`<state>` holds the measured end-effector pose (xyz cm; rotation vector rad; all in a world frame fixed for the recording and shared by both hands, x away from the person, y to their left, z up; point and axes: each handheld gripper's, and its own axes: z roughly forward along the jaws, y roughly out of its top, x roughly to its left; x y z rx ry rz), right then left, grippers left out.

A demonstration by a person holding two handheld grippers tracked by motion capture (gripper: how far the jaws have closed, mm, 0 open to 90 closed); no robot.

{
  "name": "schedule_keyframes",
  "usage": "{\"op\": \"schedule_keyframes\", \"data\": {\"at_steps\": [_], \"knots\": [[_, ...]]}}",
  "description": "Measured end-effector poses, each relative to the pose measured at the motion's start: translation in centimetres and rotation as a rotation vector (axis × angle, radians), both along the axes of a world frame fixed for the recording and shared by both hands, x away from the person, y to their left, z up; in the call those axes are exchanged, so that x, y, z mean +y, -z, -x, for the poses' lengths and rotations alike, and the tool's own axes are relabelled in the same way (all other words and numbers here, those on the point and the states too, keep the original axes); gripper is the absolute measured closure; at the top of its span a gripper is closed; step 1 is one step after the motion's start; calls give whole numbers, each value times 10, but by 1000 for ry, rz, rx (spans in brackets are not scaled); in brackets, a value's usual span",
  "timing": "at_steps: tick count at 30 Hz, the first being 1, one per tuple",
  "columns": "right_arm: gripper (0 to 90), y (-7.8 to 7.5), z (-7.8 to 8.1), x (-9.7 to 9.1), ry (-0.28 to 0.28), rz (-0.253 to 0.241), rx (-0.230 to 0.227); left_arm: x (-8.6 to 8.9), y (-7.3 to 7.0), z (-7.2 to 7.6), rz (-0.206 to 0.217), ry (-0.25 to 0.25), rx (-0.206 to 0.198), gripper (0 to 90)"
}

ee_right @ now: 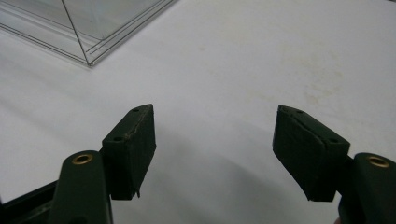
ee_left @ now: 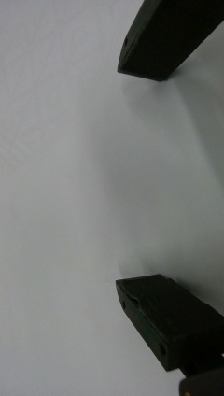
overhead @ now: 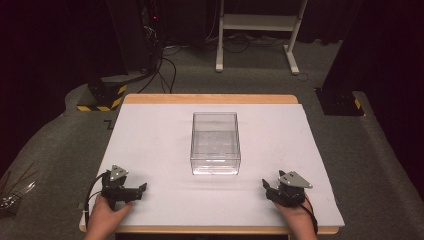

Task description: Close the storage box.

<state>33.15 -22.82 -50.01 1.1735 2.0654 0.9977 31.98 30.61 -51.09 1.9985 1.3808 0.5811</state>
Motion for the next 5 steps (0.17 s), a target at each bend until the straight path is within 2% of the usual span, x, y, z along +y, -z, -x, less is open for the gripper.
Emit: {"op": "schedule_keyframes", "data": {"at_steps": [5], "knots": [[298, 0, -2, 0, -1, -7, 26, 0, 0, 0, 0, 0, 0, 6]]}}
